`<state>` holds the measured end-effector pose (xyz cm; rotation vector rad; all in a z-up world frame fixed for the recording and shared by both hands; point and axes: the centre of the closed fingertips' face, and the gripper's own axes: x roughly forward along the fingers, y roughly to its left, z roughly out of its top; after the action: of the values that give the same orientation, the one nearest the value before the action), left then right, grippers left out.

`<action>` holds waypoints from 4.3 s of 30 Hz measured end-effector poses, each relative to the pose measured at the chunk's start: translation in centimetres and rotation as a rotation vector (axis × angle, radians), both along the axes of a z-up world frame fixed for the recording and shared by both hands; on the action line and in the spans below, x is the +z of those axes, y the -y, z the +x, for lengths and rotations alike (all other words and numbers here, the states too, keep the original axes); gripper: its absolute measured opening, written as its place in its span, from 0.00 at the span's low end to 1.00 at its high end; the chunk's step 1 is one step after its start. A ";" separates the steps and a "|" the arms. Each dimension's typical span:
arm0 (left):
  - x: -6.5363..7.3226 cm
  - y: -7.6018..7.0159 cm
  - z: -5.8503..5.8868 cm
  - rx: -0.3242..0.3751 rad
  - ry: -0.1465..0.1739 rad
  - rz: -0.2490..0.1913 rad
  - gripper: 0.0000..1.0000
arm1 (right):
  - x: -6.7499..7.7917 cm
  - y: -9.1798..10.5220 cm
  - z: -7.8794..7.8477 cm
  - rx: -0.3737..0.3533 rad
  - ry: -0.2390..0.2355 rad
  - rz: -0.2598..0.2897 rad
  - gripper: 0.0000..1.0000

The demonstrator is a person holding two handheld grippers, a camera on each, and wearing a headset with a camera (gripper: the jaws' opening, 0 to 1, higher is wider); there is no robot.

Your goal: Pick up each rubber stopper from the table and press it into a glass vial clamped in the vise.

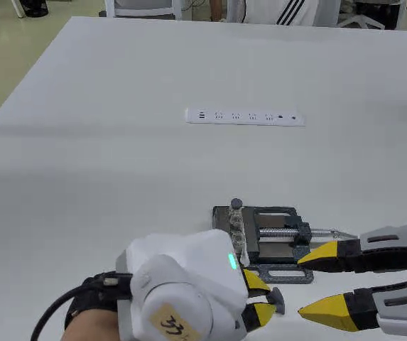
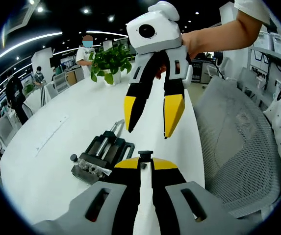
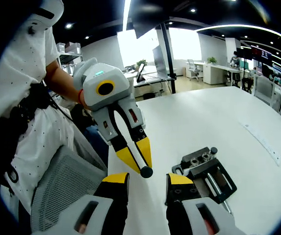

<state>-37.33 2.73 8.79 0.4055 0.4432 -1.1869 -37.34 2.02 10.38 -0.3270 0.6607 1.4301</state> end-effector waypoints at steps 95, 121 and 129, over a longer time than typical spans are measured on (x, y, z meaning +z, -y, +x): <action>2.5 -6.2 3.6 0.196 0.068 -0.187 0.26 | 1.4 -3.9 5.5 0.076 0.053 -0.168 0.05; 0.3 -9.8 6.2 0.288 0.041 -0.223 0.50 | -3.1 -5.3 12.5 0.054 0.036 -0.452 0.05; -0.2 -10.2 6.6 0.295 0.032 -0.237 0.55 | -4.9 -5.4 12.9 0.064 0.029 -0.528 0.05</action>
<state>-30.69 12.96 8.61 0.1479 0.3169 -0.9314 -24.47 7.39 5.50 -0.7855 1.0090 1.2911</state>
